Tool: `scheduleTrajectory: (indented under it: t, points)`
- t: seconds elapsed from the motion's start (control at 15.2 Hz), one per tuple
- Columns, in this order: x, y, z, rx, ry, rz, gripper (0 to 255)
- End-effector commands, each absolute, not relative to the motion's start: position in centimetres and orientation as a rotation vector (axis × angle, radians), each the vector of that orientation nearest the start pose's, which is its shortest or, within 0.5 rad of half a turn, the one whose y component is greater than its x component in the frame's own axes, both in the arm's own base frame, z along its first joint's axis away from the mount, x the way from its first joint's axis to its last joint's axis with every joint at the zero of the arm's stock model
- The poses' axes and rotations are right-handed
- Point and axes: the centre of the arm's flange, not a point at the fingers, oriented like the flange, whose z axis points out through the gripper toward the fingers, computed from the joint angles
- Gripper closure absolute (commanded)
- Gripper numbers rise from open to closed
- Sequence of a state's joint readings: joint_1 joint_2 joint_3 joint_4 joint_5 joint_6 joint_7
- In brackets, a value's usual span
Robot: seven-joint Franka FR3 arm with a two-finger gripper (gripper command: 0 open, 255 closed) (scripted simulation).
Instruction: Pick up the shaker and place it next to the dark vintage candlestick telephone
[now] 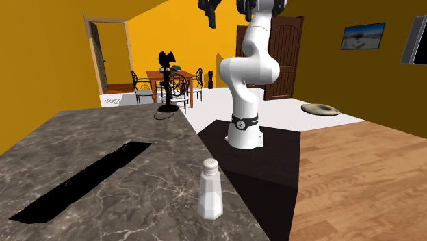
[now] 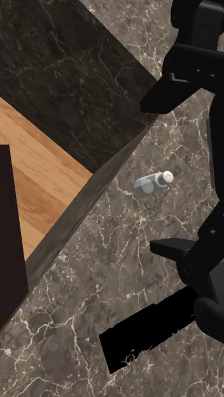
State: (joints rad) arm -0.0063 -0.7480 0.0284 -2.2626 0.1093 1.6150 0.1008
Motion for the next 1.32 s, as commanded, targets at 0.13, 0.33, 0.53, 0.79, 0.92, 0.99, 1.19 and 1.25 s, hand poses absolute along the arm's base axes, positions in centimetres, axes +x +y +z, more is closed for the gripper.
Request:
scheduleTrajectory:
  t: [0.13,0.33,0.53,0.79,0.92,0.99,1.19,1.25]
  points:
    - [34.2,2.4,60.9,-3.041,0.118,-0.133,0]
    - [37.1,2.9,58.0,-3.043,0.101,-0.115,0]
    - [40.0,3.4,55.2,-3.045,0.085,-0.098,0]
    - [43.7,4.0,51.3,-3.048,0.063,-0.074,0]
    - [45.6,4.4,49.3,-3.049,0.051,-0.063,0]
    - [46.5,4.6,48.4,-3.049,0.046,-0.057,0]
    - [49.2,5.2,45.4,-3.050,0.029,-0.040,0]
    - [50.1,5.4,44.4,-3.051,0.024,-0.034,0]
